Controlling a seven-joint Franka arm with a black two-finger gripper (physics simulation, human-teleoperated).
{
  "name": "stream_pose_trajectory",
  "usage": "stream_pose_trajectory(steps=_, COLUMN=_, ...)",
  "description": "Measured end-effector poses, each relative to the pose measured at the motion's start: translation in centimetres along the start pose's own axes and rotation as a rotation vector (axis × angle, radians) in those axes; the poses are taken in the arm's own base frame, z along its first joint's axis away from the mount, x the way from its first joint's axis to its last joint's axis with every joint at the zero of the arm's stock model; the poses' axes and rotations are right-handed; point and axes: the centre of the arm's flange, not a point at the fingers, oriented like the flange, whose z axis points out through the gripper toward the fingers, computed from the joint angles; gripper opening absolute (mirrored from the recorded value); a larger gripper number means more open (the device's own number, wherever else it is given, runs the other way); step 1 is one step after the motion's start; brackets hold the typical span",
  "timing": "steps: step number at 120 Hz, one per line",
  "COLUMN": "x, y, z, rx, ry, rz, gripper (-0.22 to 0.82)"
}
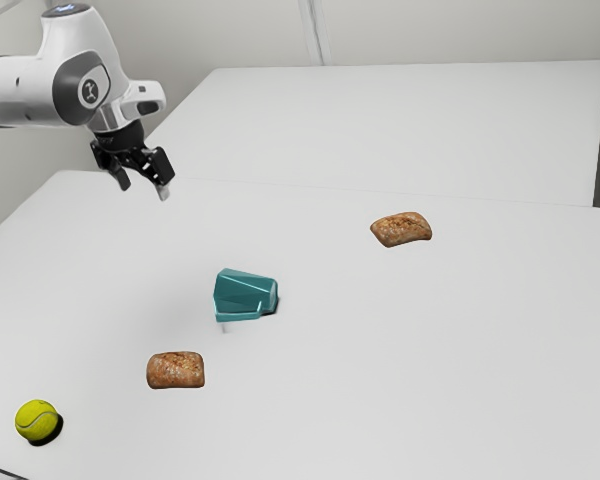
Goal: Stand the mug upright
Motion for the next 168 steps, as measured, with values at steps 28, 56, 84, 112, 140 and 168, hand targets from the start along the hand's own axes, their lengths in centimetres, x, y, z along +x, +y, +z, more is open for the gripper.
stream_pose_trajectory(steps=28, x=-0.9, y=-0.9, z=0.1, rx=-0.039, ry=-0.007, rz=-0.031, gripper=0.6)
stream_pose_trajectory(steps=56, x=-5.1, y=-1.5, z=5.3, rx=-0.259, ry=-0.049, rz=-0.143, gripper=0.6)
stream_pose_trajectory(steps=84, x=-7.9, y=-1.6, z=9.2, rx=-0.396, ry=-0.055, rz=-0.277, gripper=0.6)
stream_pose_trajectory(steps=112, x=-9.1, y=0.0, z=12.4, rx=-0.46, ry=-0.08, rz=-0.364, gripper=0.6)
stream_pose_trajectory(steps=140, x=-9.4, y=1.0, z=14.4, rx=-0.519, ry=-0.077, rz=-0.449, gripper=0.6)
stream_pose_trajectory(steps=168, x=-9.3, y=1.2, z=16.4, rx=-0.591, ry=-0.081, rz=-0.539, gripper=0.6)
